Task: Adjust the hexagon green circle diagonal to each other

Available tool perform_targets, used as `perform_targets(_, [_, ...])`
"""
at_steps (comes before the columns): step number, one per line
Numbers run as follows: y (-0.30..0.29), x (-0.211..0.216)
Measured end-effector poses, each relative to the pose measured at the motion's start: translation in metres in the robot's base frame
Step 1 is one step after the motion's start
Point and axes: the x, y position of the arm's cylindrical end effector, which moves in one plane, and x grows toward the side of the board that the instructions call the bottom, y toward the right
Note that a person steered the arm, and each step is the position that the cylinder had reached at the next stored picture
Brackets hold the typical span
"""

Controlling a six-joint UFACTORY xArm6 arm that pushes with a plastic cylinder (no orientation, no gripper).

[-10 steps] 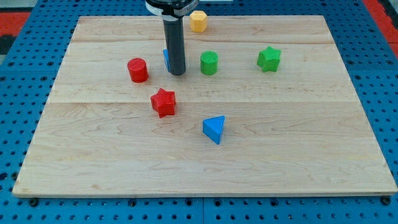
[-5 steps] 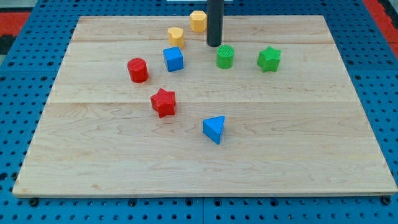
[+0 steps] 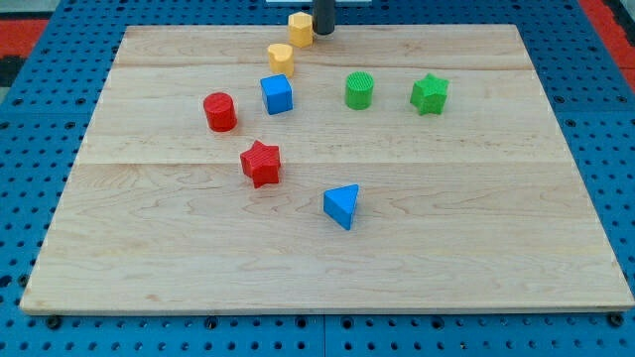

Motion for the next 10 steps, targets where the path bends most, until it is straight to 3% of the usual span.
perform_targets(2, [0.001,0.048])
perform_targets(5, [0.009,0.065])
perform_targets(6, [0.024,0.128])
perform_targets(7, [0.041,0.157])
perform_targets(10, [0.024,0.21])
